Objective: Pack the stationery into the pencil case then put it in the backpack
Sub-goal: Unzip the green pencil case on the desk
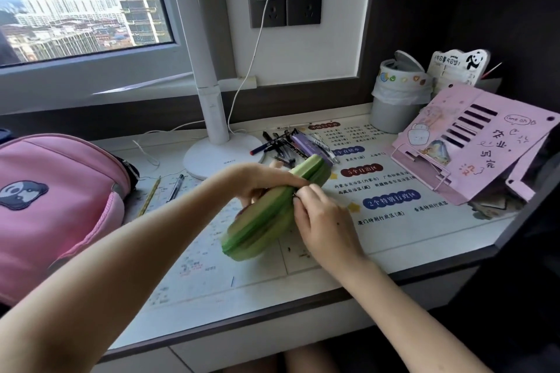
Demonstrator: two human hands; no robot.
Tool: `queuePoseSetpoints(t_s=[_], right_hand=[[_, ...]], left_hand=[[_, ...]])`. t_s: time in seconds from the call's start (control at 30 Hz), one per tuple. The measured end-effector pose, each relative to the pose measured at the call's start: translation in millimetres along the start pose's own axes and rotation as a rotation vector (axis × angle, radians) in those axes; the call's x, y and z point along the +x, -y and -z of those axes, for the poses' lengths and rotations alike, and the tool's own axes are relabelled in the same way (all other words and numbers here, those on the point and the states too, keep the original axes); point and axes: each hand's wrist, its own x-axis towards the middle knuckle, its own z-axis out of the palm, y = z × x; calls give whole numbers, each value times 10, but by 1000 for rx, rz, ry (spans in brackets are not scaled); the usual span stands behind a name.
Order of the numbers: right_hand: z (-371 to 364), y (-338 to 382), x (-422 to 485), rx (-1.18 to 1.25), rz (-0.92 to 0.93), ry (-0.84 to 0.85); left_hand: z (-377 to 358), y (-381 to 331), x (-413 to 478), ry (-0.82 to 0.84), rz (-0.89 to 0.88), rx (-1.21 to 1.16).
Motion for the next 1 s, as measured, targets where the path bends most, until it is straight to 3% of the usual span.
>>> queuePoseSetpoints(t_s=[0.1, 0.2, 0.37, 0.53, 0.67, 0.8, 0.9, 1.0], right_hand=[[211, 98, 73, -138, 103, -14], [408, 273, 45, -313, 206, 4], [583, 500, -149, -520, 323, 37], [369, 257, -294, -659, 388, -53], [211, -33, -311, -517, 434, -89], [165, -116, -386, -250, 343, 64], [275, -190, -405, -99, -4, 76], [375, -368, -312, -6, -322, 46]], left_hand=[[-19, 122, -70, -12, -73, -248], [9, 205, -119, -105, -37, -519], [173, 229, -272, -66, 19, -1003], [223, 212, -373, 53, -81, -1165], [165, 192, -490, 104, -158, -1110], [111, 170, -646, -68, -227, -788], [72, 233, -650, -342, -366, -89], [-79, 327, -586, -398, -365, 574]])
